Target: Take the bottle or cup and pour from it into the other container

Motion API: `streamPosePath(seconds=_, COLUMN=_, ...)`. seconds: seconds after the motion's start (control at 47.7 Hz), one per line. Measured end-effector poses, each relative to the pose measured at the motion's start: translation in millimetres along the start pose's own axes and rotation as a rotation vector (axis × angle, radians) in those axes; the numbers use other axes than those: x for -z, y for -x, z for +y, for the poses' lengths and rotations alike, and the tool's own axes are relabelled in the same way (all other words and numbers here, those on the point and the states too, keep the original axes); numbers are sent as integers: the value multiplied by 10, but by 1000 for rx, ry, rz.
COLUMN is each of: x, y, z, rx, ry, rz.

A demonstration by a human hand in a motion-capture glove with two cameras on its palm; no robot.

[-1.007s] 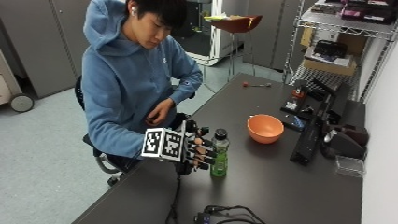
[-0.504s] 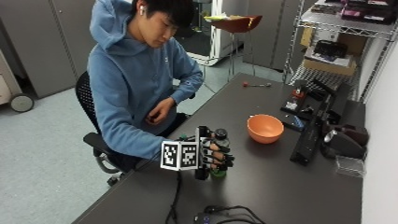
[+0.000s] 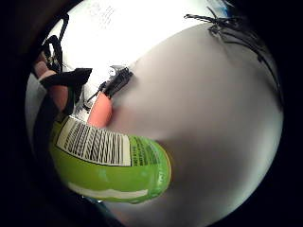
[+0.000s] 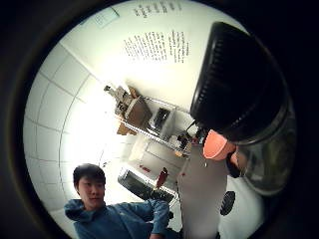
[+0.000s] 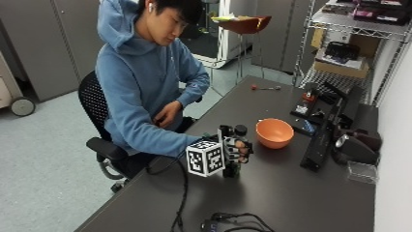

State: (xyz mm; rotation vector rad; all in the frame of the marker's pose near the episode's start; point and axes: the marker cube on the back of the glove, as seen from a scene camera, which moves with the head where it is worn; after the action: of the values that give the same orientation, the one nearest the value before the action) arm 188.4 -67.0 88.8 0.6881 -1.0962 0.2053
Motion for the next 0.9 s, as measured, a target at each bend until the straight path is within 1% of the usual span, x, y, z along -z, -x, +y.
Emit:
streamPosePath(seconds=0.105, x=-131, y=194, z=-128, rx=24, ry=69, rz=37)
streamPosePath(seconds=0.294, x=-289, y=513, z=-367, rx=80, ry=217, rz=198)
streamPosePath(seconds=0.483, x=-522, y=774, z=-696, rx=77, ry=408, rz=563)
streamPosePath(seconds=0.734, x=-894, y=975, z=-853, rx=111, ry=719, rz=992)
streamPosePath(seconds=0.902, x=-1163, y=1062, z=-868, rx=157, ry=852, rz=1272)
